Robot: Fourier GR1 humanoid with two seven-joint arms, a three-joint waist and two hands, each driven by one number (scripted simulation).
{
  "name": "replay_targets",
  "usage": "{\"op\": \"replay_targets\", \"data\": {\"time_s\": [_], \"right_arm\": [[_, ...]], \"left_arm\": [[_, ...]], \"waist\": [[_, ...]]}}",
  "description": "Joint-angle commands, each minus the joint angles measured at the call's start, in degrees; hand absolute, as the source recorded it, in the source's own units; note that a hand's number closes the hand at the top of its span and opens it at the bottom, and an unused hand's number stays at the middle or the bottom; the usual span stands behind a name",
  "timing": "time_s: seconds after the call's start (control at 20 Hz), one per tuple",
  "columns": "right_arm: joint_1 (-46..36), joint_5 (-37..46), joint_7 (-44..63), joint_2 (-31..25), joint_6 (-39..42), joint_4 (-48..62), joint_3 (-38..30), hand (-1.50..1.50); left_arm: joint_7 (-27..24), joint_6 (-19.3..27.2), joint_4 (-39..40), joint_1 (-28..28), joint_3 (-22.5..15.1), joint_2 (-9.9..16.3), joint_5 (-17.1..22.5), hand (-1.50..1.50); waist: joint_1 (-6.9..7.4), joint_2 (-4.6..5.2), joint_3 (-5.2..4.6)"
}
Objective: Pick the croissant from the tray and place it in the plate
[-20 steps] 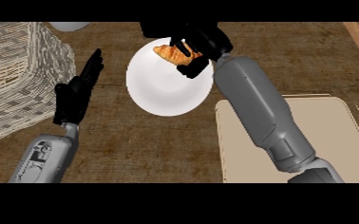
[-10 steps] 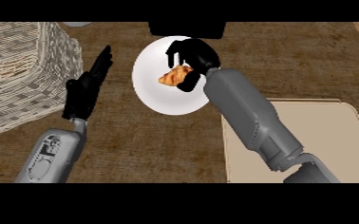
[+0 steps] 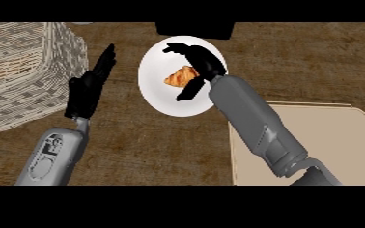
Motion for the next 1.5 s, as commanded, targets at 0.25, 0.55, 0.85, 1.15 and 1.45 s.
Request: {"op": "replay_targets", "data": {"time_s": [0.25, 0.55, 0.85, 1.15, 1.45], "right_arm": [[-1.64, -14.66, -3.67, -0.72, -1.1, 0.51, -12.31, -1.5], [-2.92, -18.25, -5.27, -10.26, 3.39, 3.52, -18.66, -1.5], [-1.67, -17.52, -12.31, -15.9, 10.04, 10.42, -20.4, -1.5], [-2.01, -15.81, -17.9, -22.3, 15.87, 15.23, -20.65, -1.5], [-3.08, -16.45, -19.33, -26.11, 19.74, 18.01, -22.43, -1.5]], "left_arm": [[-0.43, 1.46, -0.83, 2.9, 1.16, 0.09, -0.82, 0.0], [-0.31, 1.27, -1.13, 3.43, 2.31, 0.33, -0.8, 0.0], [-0.74, 1.1, -6.35, 8.71, 0.86, -0.22, -1.99, 0.0], [0.46, -0.11, -3.6, 3.56, 2.36, -0.04, -1.3, 0.0], [2.16, -0.41, -3.83, 2.19, 1.51, -1.17, -1.56, 0.0]], "waist": [[-3.62, -0.84, 0.0], [-4.43, -0.85, -0.02], [-3.41, -0.66, 0.0], [-2.49, 0.08, 0.06], [-1.52, 0.42, 0.14]]}}
